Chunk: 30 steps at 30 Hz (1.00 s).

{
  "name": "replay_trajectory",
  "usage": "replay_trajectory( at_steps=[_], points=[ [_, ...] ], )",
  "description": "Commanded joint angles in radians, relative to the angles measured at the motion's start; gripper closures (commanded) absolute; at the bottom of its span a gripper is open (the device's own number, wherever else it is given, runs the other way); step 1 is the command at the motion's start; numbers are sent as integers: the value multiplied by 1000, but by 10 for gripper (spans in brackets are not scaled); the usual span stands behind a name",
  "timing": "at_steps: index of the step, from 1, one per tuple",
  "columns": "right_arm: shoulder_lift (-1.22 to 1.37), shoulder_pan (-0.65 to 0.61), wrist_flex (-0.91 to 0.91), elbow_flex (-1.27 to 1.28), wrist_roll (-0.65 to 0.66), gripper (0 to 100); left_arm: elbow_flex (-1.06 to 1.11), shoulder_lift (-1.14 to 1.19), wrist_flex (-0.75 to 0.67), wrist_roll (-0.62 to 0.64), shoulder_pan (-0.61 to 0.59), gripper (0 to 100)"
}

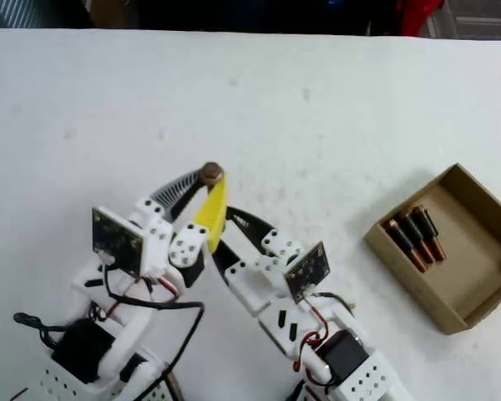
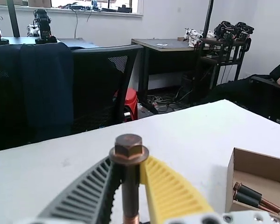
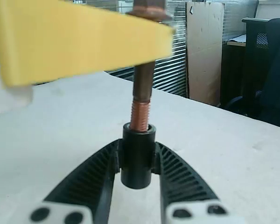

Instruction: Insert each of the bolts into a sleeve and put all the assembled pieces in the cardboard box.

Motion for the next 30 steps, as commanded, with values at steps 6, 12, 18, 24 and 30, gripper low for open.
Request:
replay_trajectory(
  at_steps=[6, 12, 18, 24, 30],
  points=[
    [-10, -4, -19, 8, 12, 982, 69, -22, 28, -5, 21, 976],
    [-12, -2, 5, 8, 12, 981, 69, -22, 132, 55, 18, 976],
    [-13, -2, 5, 8, 12, 981, 71, -22, 147, 57, 18, 973],
    [-13, -2, 5, 8, 12, 981, 69, -22, 146, 51, 15, 866],
    [-13, -2, 5, 8, 12, 981, 75, -22, 150, 54, -10, 706]
  ],
)
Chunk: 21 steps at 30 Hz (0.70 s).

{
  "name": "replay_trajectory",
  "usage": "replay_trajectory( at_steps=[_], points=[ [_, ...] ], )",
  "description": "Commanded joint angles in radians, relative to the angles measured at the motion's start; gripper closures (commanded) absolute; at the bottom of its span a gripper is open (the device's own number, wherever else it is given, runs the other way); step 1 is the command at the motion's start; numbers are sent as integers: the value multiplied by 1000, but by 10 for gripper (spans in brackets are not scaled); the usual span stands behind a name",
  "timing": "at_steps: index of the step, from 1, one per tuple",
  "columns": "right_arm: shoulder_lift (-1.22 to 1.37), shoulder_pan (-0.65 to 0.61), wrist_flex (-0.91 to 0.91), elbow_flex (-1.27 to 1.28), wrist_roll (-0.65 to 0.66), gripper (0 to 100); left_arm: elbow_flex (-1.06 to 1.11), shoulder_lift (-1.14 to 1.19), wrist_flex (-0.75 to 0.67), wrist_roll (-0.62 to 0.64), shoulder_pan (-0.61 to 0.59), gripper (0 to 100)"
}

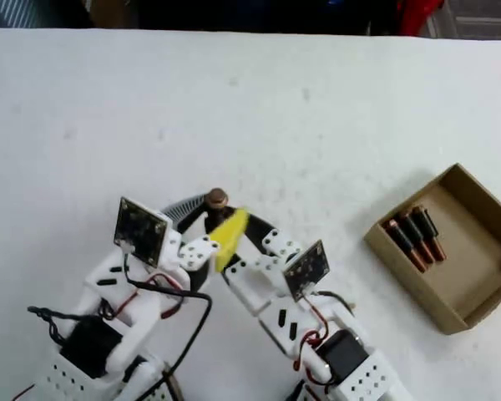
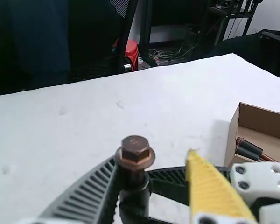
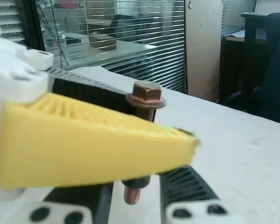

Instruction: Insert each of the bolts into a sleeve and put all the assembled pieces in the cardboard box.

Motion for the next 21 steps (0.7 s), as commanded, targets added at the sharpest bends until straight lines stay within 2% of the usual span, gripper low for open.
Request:
replay_trajectory(
  at_steps=[1, 7, 16, 21],
  points=[
    [-15, -8, -5, 8, 12, 981, -5, -13, 6, 11, -36, 706],
    [-15, -8, -5, 8, 12, 981, -5, -13, 8, 9, -177, 702],
    [-15, -8, -4, 8, 12, 981, -63, -13, 3, 8, -208, 705],
    [-15, -8, 41, 5, 12, 981, -195, -13, 14, 9, -387, 710]
  ],
)
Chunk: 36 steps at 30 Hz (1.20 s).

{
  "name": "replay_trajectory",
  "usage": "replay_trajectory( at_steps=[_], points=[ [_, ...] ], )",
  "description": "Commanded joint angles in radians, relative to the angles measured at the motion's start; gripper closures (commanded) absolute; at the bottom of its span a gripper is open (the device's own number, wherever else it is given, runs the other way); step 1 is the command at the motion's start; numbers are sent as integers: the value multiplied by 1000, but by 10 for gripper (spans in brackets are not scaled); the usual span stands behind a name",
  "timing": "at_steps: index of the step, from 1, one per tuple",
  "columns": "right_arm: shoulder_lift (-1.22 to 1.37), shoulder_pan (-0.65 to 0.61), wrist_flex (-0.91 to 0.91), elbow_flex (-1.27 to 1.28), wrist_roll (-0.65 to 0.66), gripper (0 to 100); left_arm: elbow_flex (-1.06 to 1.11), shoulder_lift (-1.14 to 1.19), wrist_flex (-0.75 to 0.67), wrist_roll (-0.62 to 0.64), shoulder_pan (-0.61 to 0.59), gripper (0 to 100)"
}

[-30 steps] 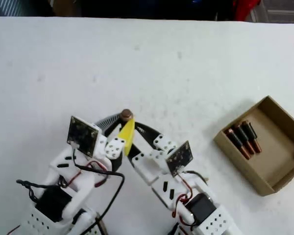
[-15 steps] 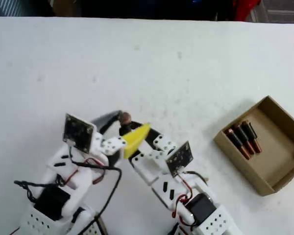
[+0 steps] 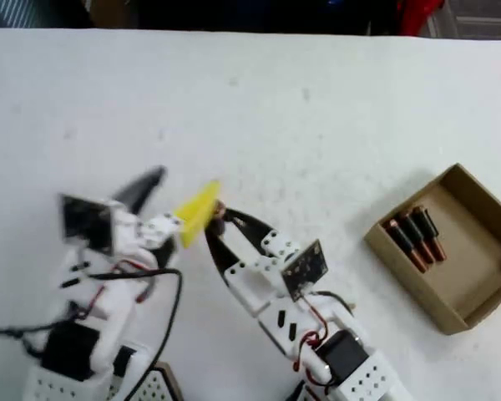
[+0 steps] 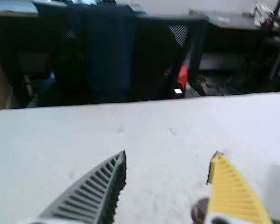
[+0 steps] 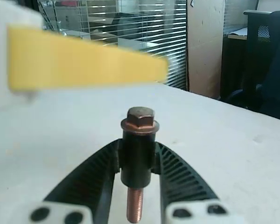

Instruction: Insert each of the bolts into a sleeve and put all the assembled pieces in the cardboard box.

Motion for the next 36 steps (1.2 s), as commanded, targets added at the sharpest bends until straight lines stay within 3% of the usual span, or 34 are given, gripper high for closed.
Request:
replay_trajectory(
  at_steps=[1, 3, 7, 9, 14, 20, 26, 31, 36],
  points=[
    [-15, -5, 21, 5, 12, 981, -147, -7, 34, 9, -177, 727],
    [-15, -5, 25, 5, 12, 981, -189, -7, 103, -5, -234, 797],
    [-15, -5, 25, 3, 12, 981, -278, -7, 259, -155, -271, 989],
    [-15, -5, 25, 3, 12, 981, -318, -7, 327, -176, -271, 953],
    [-15, 8, 25, 3, 12, 981, -408, -96, 430, -183, -271, 975],
    [-13, 82, 41, -29, 12, 981, -315, -220, 470, -184, -282, 977],
    [-13, 140, 272, -219, 20, 982, -244, -282, 473, -183, -412, 977],
    [-12, 142, 360, -328, 150, 982, -224, -282, 512, -183, -417, 977],
    [-8, 142, 452, -436, 183, 982, -224, -282, 571, -183, -417, 977]
  ],
)
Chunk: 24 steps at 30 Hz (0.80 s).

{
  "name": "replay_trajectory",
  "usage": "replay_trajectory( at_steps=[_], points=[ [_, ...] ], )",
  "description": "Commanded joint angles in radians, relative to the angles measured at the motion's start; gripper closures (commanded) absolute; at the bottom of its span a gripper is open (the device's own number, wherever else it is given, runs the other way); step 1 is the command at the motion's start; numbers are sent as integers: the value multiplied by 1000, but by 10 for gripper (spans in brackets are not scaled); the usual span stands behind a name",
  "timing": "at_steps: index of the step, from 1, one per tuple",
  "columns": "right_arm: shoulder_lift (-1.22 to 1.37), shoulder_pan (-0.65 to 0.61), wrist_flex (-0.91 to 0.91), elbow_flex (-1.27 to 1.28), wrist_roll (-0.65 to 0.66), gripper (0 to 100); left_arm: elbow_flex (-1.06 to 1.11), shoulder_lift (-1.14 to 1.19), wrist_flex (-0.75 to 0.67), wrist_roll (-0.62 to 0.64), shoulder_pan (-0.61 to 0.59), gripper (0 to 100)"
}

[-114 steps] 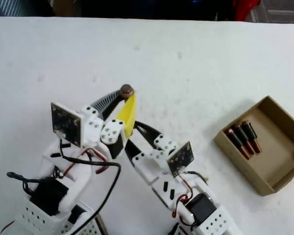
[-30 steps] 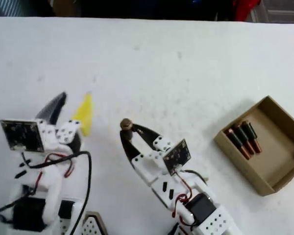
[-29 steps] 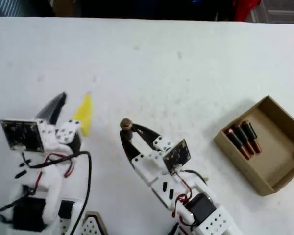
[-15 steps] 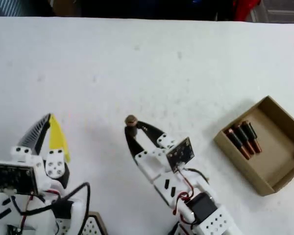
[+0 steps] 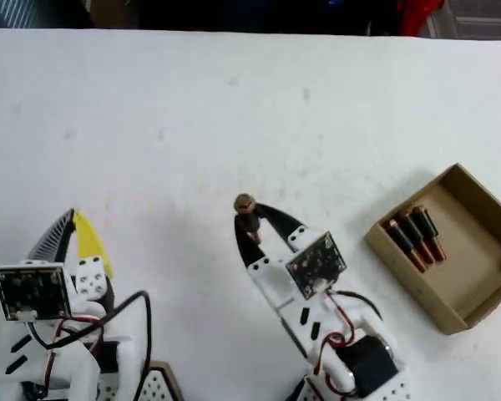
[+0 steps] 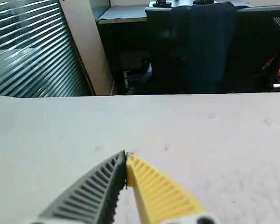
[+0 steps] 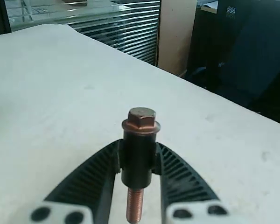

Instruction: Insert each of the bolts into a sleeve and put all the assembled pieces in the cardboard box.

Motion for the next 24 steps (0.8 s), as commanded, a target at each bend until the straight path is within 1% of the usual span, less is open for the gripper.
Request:
replay_trajectory(
  at_steps=[1, 4, 8, 12, 15, 19, 24],
  points=[
    [-8, 15, 45, -135, 23, 982, -3, -4, 49, -9, -13, 977],
    [-8, 15, 93, -209, 35, 982, -3, -4, 75, -6, -13, 977],
    [-7, 15, 136, -284, 98, 982, -9, -5, 94, -5, -15, 977],
    [-7, 15, 179, -331, 104, 982, -9, -5, 94, -3, -15, 977],
    [-7, 15, 183, -345, 106, 982, -9, -5, 98, -3, -15, 977],
    [-7, 15, 177, -345, 106, 982, -60, -5, 150, -3, -15, 977],
    [-7, 15, 176, -347, 106, 982, -81, -5, 157, -11, -13, 977]
  ],
)
